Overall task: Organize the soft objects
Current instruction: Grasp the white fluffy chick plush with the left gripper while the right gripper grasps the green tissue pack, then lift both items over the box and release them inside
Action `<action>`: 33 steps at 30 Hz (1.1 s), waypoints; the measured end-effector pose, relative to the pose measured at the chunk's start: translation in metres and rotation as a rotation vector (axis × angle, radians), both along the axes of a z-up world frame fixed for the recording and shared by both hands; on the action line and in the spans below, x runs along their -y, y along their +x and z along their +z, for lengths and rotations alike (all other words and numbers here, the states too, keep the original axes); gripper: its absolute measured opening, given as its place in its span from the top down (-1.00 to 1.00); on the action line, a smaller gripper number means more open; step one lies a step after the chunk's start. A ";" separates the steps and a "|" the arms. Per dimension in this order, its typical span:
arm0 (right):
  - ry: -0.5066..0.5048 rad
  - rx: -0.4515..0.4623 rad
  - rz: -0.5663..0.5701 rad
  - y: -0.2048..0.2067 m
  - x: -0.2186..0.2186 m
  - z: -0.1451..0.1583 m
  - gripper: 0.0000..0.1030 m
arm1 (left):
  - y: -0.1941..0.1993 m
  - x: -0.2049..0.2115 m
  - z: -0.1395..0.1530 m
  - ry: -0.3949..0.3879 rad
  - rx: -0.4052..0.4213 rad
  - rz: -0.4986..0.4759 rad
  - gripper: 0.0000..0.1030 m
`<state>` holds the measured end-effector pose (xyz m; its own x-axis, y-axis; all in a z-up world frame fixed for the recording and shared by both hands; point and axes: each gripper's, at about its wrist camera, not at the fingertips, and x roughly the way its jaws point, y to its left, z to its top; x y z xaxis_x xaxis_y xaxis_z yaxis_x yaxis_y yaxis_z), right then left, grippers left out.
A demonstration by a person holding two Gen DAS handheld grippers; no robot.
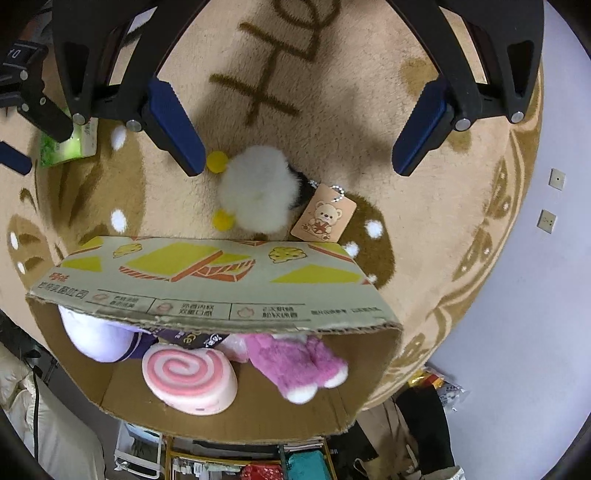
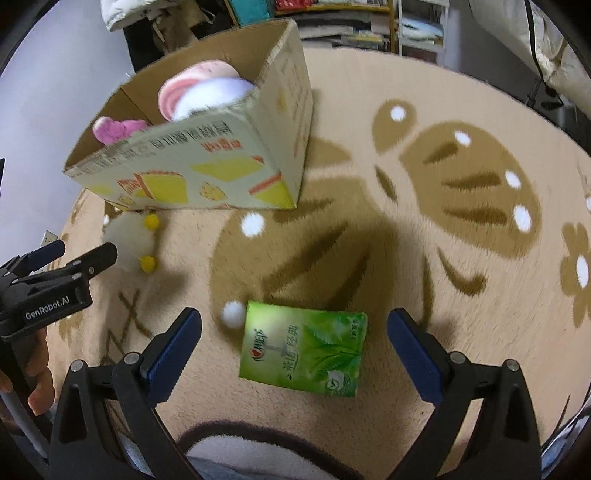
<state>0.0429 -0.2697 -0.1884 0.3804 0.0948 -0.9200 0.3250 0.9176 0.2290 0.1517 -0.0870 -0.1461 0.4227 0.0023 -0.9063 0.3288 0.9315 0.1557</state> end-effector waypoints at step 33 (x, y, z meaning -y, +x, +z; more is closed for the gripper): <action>0.019 -0.058 0.065 0.007 -0.021 -0.020 -0.50 | 0.008 0.013 -0.039 -0.101 -0.057 0.031 0.24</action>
